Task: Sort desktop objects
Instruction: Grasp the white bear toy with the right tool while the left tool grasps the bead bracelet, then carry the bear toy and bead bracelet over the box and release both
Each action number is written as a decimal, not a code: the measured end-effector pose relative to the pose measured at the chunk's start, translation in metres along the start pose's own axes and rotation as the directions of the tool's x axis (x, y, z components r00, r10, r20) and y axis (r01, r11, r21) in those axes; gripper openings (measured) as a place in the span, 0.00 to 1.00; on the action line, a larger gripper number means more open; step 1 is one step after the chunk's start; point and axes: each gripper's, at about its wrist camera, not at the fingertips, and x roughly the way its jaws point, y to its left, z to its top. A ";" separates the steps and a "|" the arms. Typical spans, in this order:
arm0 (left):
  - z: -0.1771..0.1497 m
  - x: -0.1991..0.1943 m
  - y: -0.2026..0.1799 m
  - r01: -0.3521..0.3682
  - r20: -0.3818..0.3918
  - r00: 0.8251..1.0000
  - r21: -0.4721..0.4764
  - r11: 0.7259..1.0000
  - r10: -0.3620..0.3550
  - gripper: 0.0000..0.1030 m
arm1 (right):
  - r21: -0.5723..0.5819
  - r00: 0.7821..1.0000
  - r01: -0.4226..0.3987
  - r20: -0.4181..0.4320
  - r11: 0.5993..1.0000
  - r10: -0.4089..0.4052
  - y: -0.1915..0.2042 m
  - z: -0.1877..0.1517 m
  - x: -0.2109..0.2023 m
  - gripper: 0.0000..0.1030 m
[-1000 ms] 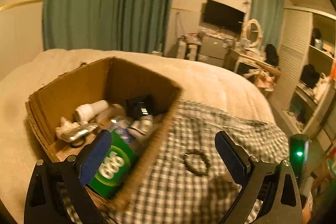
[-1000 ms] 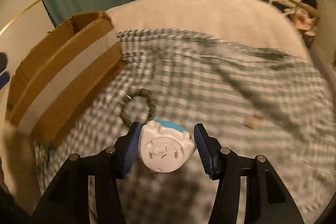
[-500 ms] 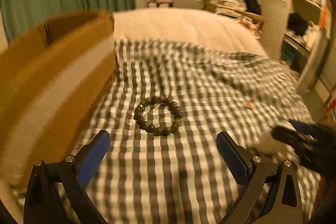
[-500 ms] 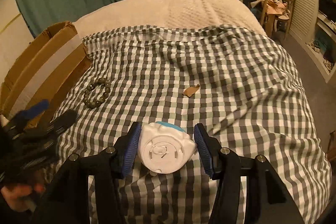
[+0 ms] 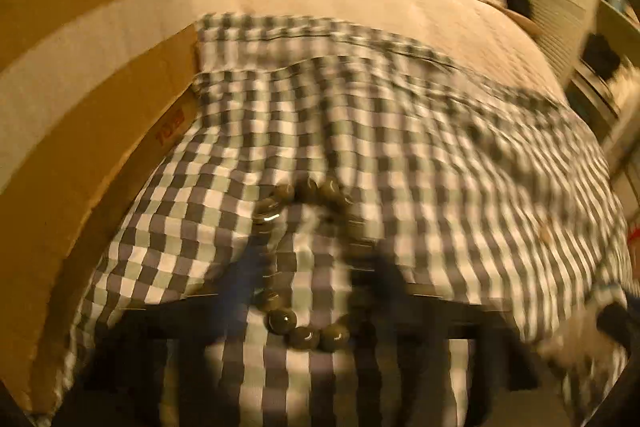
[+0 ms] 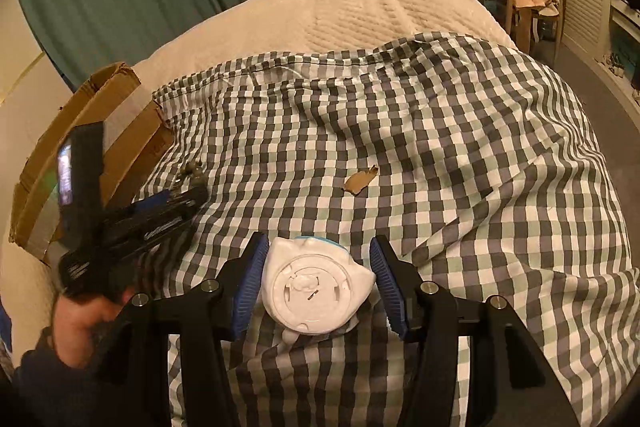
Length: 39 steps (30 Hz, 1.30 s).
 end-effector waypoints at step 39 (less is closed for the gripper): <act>0.052 -0.188 0.238 0.007 0.227 0.974 -0.140 0.990 0.025 0.81 | -0.145 0.971 -0.081 0.213 0.986 0.111 0.338 0.123 -0.027 0.95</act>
